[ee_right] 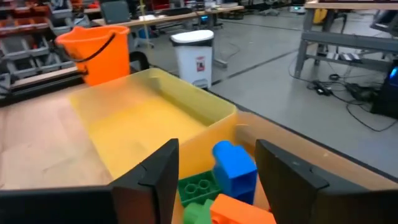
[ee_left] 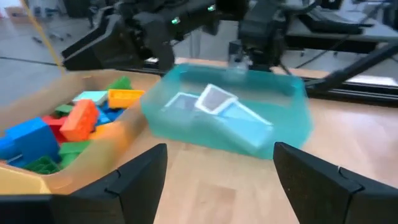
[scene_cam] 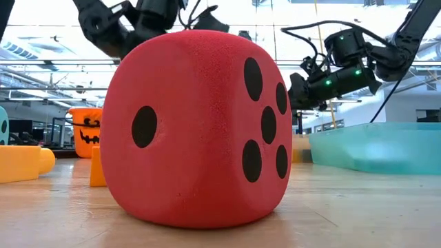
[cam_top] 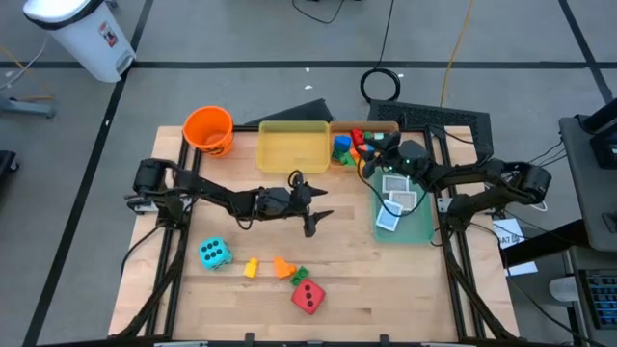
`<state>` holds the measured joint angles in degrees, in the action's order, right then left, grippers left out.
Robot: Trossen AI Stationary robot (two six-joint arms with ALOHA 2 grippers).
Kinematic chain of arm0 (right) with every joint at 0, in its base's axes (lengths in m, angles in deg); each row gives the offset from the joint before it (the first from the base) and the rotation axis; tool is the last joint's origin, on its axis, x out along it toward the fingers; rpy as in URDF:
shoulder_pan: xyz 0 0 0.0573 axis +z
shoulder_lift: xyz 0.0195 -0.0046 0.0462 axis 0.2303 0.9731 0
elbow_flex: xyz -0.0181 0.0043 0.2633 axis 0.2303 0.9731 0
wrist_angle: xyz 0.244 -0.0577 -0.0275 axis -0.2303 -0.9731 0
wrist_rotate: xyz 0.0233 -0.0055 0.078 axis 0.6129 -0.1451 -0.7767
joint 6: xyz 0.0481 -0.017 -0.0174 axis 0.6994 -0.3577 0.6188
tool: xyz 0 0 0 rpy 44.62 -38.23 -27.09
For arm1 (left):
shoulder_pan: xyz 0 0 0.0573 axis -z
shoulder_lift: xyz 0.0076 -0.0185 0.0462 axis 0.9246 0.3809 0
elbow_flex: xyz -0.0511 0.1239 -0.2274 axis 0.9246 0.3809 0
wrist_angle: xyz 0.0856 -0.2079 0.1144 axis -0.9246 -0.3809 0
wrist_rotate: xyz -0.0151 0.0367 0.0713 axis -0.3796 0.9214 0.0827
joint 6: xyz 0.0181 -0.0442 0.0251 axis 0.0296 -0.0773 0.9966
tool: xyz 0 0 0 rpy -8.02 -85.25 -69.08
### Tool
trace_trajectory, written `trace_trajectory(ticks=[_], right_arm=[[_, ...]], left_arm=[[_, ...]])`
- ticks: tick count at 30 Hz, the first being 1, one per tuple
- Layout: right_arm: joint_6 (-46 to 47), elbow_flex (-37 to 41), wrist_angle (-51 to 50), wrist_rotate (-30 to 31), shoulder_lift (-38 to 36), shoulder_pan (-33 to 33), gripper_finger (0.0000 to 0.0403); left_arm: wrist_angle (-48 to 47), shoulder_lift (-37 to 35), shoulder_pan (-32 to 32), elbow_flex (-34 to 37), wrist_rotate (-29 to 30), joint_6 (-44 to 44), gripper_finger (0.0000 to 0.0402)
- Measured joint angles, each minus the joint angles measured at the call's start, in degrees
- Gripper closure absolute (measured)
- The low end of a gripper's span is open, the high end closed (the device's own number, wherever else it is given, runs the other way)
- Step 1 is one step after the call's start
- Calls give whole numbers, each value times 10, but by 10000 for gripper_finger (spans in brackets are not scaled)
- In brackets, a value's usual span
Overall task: Pick & Place Toys
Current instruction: Put the yellow game piece into the orange bin
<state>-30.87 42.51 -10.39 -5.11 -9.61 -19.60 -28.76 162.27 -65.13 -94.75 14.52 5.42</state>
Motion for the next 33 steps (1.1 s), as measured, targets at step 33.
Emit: trace_trajectory(ticks=[33], right_arm=[[-41, 0, -6, 0, 0, 34, 234]], left_arm=[[-710, -134, 331, -3, -54, -867, 108]])
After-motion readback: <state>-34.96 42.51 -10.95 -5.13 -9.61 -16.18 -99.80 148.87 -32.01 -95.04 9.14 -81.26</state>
